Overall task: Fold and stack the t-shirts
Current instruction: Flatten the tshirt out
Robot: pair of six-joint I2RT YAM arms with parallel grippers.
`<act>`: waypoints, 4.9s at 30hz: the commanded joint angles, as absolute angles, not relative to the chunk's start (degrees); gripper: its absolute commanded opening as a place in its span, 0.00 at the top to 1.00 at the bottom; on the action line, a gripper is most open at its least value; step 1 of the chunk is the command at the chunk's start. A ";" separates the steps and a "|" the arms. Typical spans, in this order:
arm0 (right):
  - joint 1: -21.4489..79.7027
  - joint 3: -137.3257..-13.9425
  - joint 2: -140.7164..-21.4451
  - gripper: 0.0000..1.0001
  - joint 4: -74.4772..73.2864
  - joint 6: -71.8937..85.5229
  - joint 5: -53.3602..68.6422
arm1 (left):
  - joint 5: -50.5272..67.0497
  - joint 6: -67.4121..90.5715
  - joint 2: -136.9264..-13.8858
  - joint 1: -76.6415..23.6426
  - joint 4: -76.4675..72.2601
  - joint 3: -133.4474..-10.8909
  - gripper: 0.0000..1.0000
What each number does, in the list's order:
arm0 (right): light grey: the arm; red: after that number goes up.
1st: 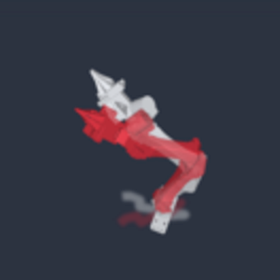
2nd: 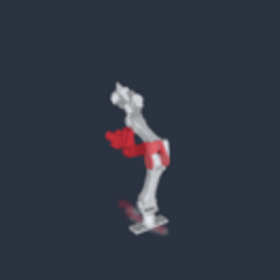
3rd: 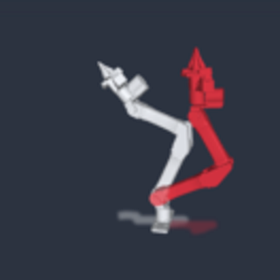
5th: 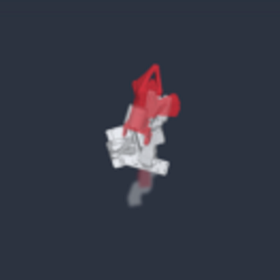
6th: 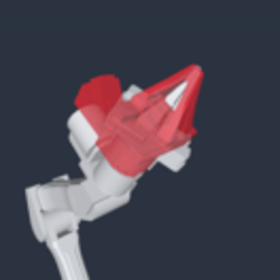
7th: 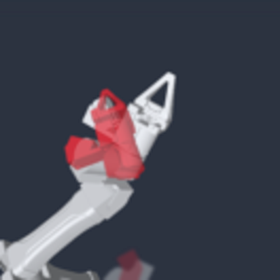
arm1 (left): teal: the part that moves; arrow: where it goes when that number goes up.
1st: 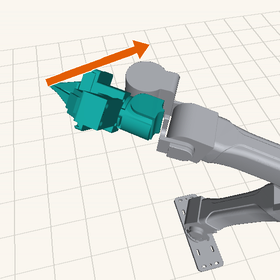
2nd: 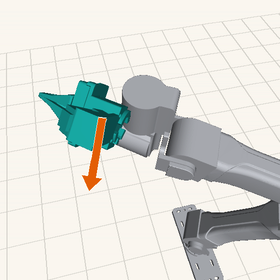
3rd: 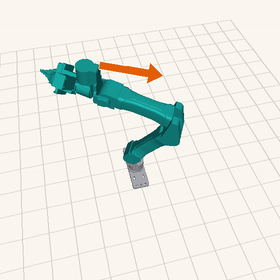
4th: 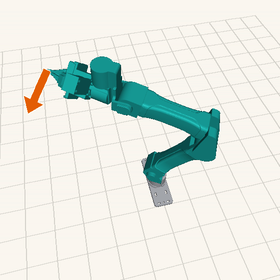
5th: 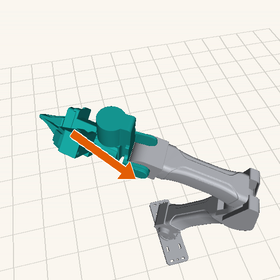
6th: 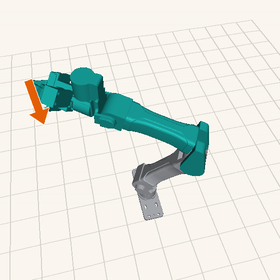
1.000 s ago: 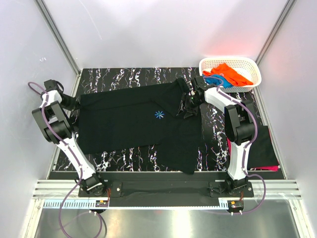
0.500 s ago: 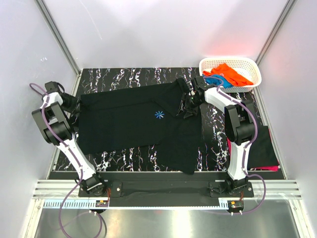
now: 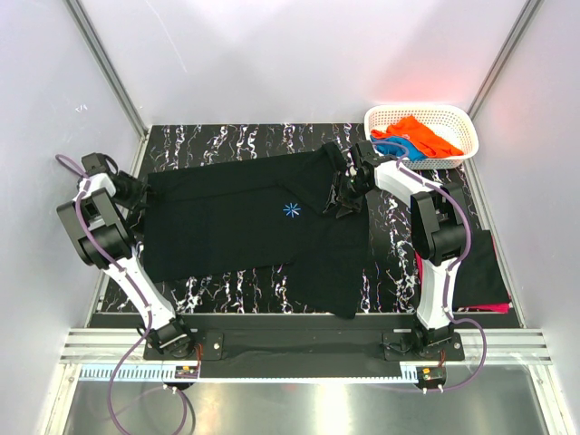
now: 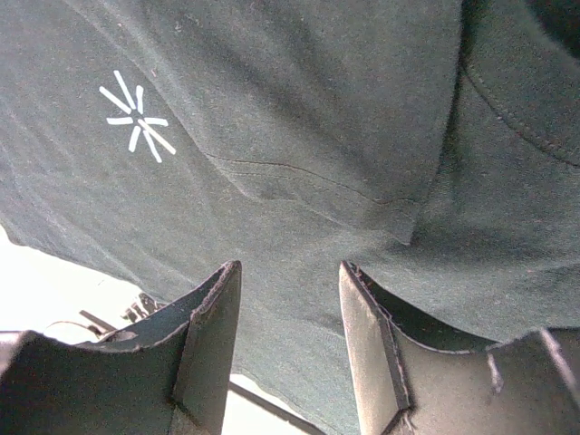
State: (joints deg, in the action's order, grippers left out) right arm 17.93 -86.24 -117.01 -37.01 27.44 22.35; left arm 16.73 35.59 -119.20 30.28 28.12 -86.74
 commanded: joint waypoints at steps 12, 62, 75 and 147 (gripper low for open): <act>17.67 -86.31 -115.58 0.46 -35.33 27.33 24.43 | 13.27 33.13 -110.57 32.17 14.24 -86.31 0.51; 17.67 -86.84 -115.66 0.47 -34.80 27.51 24.61 | 12.57 28.83 -116.63 27.60 21.27 -84.99 0.52; 17.49 -84.55 -114.70 0.43 -35.68 29.00 20.31 | 16.79 28.12 -116.10 27.33 20.65 -83.58 0.72; 16.88 -92.81 -118.65 1.00 -36.65 35.95 12.48 | 20.21 30.85 -115.31 26.98 20.39 -86.84 1.00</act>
